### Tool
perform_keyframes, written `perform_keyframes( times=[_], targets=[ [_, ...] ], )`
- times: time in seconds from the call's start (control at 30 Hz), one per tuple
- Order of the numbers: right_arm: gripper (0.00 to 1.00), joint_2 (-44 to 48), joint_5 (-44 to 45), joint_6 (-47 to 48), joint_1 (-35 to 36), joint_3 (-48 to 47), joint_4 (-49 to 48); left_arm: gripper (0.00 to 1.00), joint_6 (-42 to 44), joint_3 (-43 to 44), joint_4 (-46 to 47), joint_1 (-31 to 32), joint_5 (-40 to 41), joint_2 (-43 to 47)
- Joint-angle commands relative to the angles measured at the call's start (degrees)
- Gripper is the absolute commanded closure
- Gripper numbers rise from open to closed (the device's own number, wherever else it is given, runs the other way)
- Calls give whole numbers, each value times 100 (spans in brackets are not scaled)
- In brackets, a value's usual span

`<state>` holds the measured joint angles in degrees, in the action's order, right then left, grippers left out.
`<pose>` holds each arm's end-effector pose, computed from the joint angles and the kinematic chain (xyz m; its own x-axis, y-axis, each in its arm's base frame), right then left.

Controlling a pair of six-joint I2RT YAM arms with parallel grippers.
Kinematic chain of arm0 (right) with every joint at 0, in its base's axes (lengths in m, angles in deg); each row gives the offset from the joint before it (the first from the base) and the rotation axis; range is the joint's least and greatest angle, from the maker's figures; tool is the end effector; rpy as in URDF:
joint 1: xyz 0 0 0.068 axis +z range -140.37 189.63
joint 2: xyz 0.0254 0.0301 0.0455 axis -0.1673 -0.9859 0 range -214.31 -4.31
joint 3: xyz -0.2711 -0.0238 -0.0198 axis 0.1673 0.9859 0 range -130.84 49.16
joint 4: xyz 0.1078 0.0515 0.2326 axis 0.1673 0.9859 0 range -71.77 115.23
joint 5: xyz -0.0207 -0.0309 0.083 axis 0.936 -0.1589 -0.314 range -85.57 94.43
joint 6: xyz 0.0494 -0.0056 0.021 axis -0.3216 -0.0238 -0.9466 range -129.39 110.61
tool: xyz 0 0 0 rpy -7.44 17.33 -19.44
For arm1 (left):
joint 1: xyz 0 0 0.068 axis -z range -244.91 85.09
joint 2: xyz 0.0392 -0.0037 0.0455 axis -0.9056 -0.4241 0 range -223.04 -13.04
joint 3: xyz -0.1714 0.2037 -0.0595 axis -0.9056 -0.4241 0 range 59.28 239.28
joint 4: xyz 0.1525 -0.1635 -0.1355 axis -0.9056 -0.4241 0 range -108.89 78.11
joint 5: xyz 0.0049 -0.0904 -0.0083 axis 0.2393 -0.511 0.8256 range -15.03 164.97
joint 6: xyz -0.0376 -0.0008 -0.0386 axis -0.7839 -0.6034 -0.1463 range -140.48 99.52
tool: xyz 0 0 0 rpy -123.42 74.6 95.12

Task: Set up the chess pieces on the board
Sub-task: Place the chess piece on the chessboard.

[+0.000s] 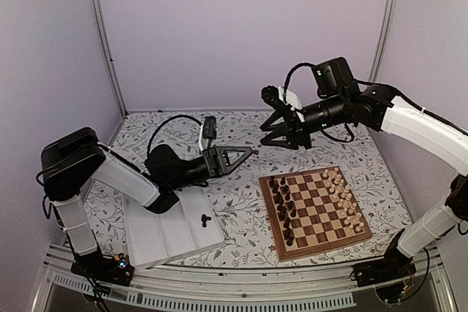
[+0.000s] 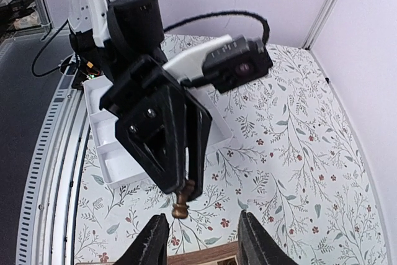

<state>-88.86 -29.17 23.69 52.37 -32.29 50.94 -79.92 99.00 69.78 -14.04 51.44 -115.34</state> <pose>0.2268 0.2364 0.3623 0.1283 -0.5004 -0.8562 -0.9844 0.0406 -0.1712 0.2054 -0.2751 0.2164 -0.7125 -0.3752 -0.5930 0.6604 -0.0731 -0.7473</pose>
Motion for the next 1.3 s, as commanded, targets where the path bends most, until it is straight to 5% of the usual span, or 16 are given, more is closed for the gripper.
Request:
perform_keyframes(
  times=[0.0,0.8,1.27],
  targets=[
    [59,-134,-402,47,24,-307,-174,86,-1378,399,2309,-16,45,-651],
    [58,-217,-264,-253,89,593,-837,86,-1317,652,2310,76,24,-432],
    [90,-287,-239,-341,88,519,-880,81,-1399,705,2301,72,-17,-519]
  ],
)
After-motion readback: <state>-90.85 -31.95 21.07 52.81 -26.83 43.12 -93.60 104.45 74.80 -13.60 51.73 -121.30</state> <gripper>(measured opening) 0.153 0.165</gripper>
